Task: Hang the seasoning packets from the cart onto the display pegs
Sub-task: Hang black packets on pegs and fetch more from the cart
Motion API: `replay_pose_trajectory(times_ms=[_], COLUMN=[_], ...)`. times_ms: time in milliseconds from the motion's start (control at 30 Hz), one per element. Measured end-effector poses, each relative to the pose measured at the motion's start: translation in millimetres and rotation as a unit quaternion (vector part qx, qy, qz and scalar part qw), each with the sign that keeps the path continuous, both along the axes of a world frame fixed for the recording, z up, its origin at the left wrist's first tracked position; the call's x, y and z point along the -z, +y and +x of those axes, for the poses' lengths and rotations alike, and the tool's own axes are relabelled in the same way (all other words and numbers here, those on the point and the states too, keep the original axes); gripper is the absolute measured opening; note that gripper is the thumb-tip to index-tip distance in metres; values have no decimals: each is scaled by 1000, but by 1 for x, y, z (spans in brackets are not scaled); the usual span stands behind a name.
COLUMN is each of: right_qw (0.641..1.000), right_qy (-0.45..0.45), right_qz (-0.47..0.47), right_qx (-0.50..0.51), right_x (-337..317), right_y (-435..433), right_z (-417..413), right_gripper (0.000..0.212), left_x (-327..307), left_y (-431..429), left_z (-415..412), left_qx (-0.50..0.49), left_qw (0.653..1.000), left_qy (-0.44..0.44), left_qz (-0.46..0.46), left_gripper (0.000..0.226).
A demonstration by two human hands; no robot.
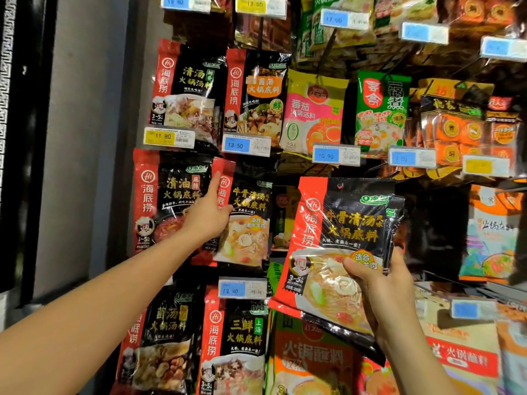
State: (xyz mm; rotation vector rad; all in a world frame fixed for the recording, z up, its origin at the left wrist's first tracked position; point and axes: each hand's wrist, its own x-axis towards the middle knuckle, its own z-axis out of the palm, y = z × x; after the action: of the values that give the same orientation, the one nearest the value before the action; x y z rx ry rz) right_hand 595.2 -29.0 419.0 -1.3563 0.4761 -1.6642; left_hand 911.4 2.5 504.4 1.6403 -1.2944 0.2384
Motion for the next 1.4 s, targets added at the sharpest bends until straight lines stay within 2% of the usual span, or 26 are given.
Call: replay_pose_trajectory(times_ms=[100, 167, 200, 233, 267, 300, 333, 400, 500, 633, 667, 733, 767, 800, 833, 867, 967, 1067, 1133, 1233, 1300, 1400], right_qw=[999, 999, 999, 999, 998, 998, 997, 996, 993, 991, 991, 989, 989, 991, 993, 994, 994, 991, 992, 990, 990, 992], right_qy=[26, 38, 41, 48, 56, 59, 65, 69, 93, 74, 68, 71, 74, 71, 62, 62, 74, 71, 59, 64, 61, 37], right_qz=[14, 17, 16, 16, 18, 22, 22, 32, 49, 84, 92, 108, 108, 103, 95, 81, 67, 57, 55, 56, 61, 56], right_qx=[15, 12, 9, -1, -4, -11, -26, -50, -56, -74, -69, -65, -63, -50, -41, -25, 39, 93, 99, 109, 111, 110], right_x=[7, 15, 21, 25, 30, 33, 36, 42, 49, 54, 51, 47, 43, 41, 38, 36, 27, 20, 15, 10, 6, 5], right_y=[4, 5, 3, 4, 7, 10, 17, 28, 39, 43, 47, 45, 46, 45, 43, 41, 38, 31, 27, 26, 28, 24], right_z=[3, 3, 4, 5, 7, 11, 16, 25, 38, 48, 51, 53, 53, 52, 50, 48, 42, 30, 18, 1, -2, -4], right_gripper=[88, 72, 65, 62, 61, 60, 59, 54, 48, 38, 45, 69, 59, 35, 13, 6, 22, 51, 61, 59, 57, 44], left_x=[12, 20, 26, 36, 48, 59, 67, 85, 104, 109, 109, 106, 104, 102, 99, 95, 78, 56, 43, 26, 18, 8], left_y=[4, 20, 30, 38, 47, 55, 60, 59, 53, 53, 52, 51, 51, 50, 50, 51, 52, 51, 50, 50, 47, 40], left_z=[-9, -23, -34, -44, -57, -71, -82, -93, -92, -87, -85, -82, -80, -79, -78, -78, -76, -60, -46, -33, -30, -29], left_qx=[-136, -192, -171, -108, -6, 111, 199, 265, 250, 237, 236, 245, 251, 258, 267, 276, 265, 219, 216, 214, 218, 216], left_qw=[974, 956, 962, 978, 993, 992, 977, 950, 953, 951, 948, 935, 929, 923, 917, 912, 915, 933, 942, 952, 955, 956], left_qy=[-172, -220, -212, -172, -93, 1, 78, 161, 168, 197, 214, 252, 268, 283, 292, 299, 299, 272, 238, 191, 169, 163], left_qz=[60, 15, -19, -50, -67, -55, -27, 33, 25, -11, -21, -42, -49, -52, -53, -52, -59, -81, -98, -108, -111, -109], left_gripper=[94, 76, 64, 56, 53, 54, 56, 57, 53, 51, 53, 69, 78, 81, 77, 72, 65, 85, 98, 110, 111, 107])
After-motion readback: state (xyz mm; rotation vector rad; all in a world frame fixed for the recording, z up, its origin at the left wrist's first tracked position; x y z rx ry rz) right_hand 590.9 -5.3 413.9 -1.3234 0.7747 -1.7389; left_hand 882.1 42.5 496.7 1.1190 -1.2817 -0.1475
